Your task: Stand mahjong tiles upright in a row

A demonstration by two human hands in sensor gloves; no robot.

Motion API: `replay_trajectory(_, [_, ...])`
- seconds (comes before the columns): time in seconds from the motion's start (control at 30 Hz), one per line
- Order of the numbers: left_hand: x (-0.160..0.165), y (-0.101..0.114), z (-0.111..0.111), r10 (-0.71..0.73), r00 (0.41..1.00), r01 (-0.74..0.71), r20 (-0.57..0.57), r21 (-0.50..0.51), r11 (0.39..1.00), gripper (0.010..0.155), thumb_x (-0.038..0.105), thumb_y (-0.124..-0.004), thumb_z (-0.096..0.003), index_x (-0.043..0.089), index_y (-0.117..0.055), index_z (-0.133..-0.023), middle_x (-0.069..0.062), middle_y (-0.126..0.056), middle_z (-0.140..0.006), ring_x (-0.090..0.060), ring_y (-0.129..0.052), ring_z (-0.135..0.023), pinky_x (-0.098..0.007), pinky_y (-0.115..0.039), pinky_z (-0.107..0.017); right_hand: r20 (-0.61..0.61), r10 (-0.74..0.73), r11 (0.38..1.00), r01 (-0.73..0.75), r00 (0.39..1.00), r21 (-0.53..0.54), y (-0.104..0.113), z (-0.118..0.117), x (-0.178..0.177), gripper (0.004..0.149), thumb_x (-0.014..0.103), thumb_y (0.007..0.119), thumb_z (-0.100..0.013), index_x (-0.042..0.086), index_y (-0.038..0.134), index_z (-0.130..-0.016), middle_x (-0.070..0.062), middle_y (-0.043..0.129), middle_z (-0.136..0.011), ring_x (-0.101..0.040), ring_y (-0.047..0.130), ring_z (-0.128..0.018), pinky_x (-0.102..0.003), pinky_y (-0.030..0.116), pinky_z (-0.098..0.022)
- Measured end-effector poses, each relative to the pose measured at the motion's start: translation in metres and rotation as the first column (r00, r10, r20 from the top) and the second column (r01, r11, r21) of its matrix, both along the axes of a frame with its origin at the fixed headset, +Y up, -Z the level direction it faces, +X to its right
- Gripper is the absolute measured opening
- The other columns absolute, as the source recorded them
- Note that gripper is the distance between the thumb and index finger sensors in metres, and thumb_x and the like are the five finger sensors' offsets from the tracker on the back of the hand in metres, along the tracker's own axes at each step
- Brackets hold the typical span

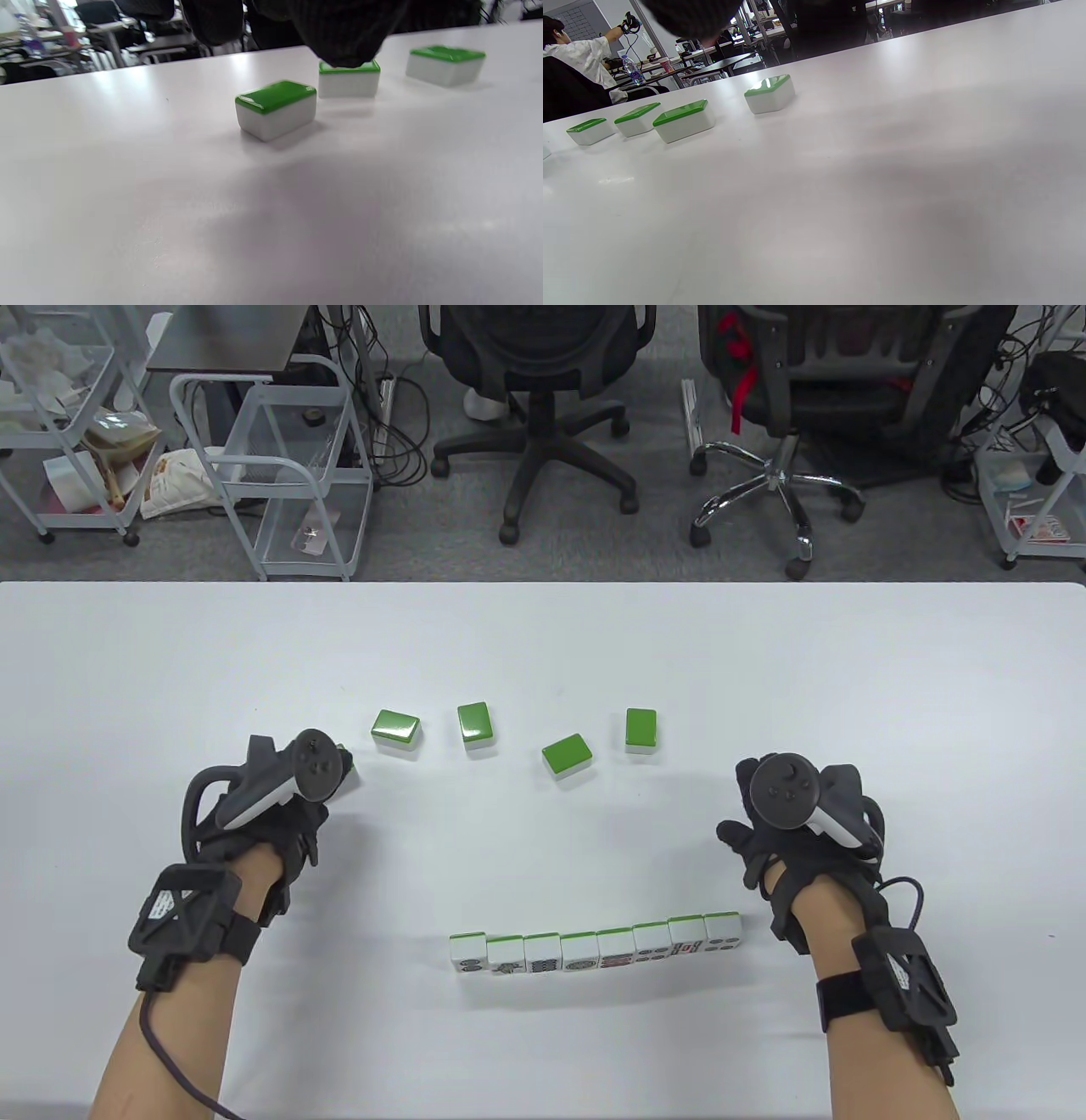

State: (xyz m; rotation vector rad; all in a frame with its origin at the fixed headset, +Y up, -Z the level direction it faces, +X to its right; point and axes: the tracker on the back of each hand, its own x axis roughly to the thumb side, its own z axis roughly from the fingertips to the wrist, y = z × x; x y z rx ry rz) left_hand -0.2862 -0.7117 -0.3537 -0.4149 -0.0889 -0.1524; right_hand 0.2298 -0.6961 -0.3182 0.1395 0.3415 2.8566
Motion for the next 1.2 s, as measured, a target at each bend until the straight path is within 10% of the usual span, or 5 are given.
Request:
replay_trajectory(0.17, [0.006, -0.009, -0.017, -0.011, 0.999, 0.007, 0.035, 0.089, 0.996, 0.073, 0.035, -0.081, -0.0323, 0.056, -0.044, -0.091, 0.025, -0.053, -0.11, -0.022, -0.071, -0.107, -0.051, -0.058, -0.078, -0.024, -0.018, 0.999, 0.018, 1.0, 0.031, 0.003, 0.001, 0.002, 0.077, 0.046, 0.073, -0.035, 0.012, 0.044, -0.098, -0.022, 0.036, -0.106, -0.06, 0.035, -0.092, -0.073, 0.045, -0.059])
replay_trajectory(0.4, [0.01, -0.034, -0.038, -0.12, 0.991, 0.12, 0.056, 0.005, 0.993, 0.074, 0.034, -0.079, -0.0322, 0.059, -0.041, -0.09, 0.023, -0.029, -0.113, -0.028, -0.052, -0.113, -0.051, -0.051, -0.081, -0.025, -0.008, 1.0, 0.008, 1.0, 0.021, 0.001, 0.0, 0.003, 0.076, 0.045, 0.073, -0.035, 0.013, 0.045, -0.098, -0.022, 0.036, -0.106, -0.06, 0.036, -0.092, -0.073, 0.045, -0.059])
replay_trajectory(0.8, [0.019, -0.043, -0.035, -0.23, 0.973, 0.226, 0.032, 0.108, 0.968, 0.072, 0.048, -0.086, -0.0228, 0.054, -0.057, -0.088, 0.017, -0.062, -0.104, -0.007, -0.1, -0.073, -0.038, -0.08, -0.067, -0.024, -0.009, 1.0, 0.009, 1.0, 0.005, -0.002, 0.001, 0.005, 0.076, 0.045, 0.073, -0.035, 0.012, 0.045, -0.098, -0.022, 0.036, -0.106, -0.06, 0.037, -0.093, -0.073, 0.046, -0.059])
replay_trajectory(1.2, [0.041, -0.012, 0.035, 0.122, 0.98, -0.073, 0.16, -0.281, 0.957, 0.075, 0.047, -0.076, -0.0252, 0.038, -0.051, -0.096, 0.002, -0.065, -0.103, -0.027, -0.087, -0.093, -0.054, -0.068, -0.071, -0.032, -0.028, 1.0, 0.028, 0.999, 0.01, 0.001, 0.003, 0.003, 0.076, 0.044, 0.073, -0.035, 0.011, 0.044, -0.098, -0.023, 0.036, -0.106, -0.061, 0.036, -0.092, -0.073, 0.046, -0.059])
